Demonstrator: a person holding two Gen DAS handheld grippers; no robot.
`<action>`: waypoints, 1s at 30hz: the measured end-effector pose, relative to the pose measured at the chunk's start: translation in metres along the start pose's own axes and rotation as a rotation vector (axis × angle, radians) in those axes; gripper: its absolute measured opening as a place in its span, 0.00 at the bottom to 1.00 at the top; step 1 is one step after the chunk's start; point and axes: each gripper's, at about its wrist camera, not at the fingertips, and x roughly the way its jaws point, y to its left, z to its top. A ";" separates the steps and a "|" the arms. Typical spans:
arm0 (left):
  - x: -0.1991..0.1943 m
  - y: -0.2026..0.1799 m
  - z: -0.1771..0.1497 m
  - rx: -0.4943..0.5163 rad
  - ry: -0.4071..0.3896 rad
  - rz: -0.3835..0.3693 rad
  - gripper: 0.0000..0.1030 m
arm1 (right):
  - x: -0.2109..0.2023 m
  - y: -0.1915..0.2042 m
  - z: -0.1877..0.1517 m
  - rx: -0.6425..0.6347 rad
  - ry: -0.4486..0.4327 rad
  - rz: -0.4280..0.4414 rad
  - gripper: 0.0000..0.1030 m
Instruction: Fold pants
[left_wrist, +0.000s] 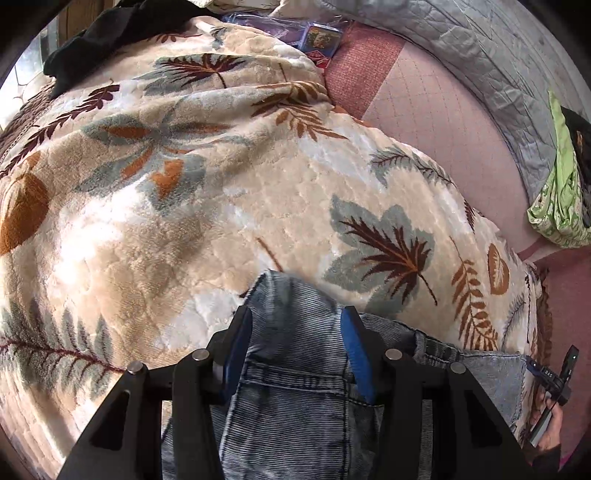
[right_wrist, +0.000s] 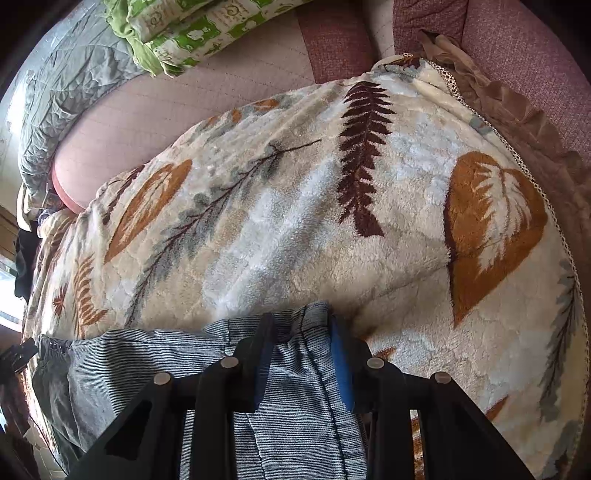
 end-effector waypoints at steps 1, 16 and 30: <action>-0.006 0.005 0.000 -0.019 -0.040 0.000 0.49 | 0.000 0.000 -0.001 0.002 -0.001 0.001 0.31; 0.018 -0.015 0.004 0.091 0.001 0.086 0.02 | -0.008 0.010 0.001 -0.072 -0.020 -0.055 0.15; -0.013 -0.029 0.029 0.143 -0.298 0.081 0.06 | -0.048 0.038 0.043 -0.145 -0.263 -0.176 0.14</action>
